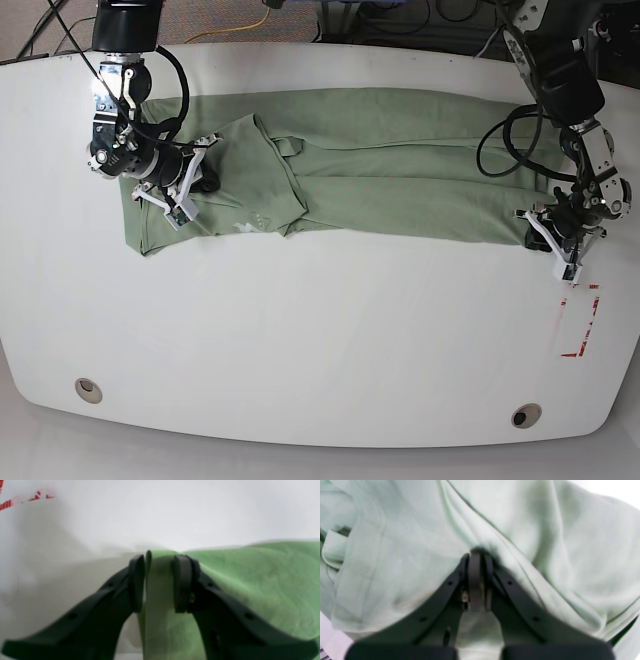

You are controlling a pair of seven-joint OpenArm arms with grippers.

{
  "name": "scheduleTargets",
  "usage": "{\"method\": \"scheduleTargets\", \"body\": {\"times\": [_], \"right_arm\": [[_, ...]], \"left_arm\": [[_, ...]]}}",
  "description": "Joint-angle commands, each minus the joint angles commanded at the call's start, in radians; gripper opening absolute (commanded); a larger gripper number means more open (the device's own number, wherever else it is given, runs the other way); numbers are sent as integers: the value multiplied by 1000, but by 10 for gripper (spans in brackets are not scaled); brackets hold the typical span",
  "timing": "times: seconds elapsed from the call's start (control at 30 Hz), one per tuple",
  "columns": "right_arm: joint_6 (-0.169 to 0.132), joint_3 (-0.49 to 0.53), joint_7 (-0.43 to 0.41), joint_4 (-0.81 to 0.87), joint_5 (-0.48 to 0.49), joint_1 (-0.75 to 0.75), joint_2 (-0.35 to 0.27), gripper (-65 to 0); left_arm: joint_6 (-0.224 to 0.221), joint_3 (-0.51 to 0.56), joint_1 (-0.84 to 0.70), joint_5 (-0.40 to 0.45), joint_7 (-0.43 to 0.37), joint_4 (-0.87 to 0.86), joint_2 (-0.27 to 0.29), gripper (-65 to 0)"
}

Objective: Layout the t-shirt on the table in an organized manner, then fold the t-shirt properly
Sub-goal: 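Slide the left gripper along the strip end, pulling the fabric taut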

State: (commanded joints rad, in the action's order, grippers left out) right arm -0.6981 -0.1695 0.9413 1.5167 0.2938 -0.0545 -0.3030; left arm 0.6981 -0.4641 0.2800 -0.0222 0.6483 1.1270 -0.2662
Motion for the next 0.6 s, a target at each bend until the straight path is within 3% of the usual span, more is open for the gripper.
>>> {"method": "scheduleTargets", "body": {"times": [0.13, 0.6], "right_arm": [[0, 0, 0, 0, 0, 0, 0, -623], [0, 0, 0, 0, 0, 0, 0, -623]], "left_arm": [[0, 0, 0, 2, 0, 0, 0, -649], [0, -3, 0, -2, 3, 37, -3, -650]]}}
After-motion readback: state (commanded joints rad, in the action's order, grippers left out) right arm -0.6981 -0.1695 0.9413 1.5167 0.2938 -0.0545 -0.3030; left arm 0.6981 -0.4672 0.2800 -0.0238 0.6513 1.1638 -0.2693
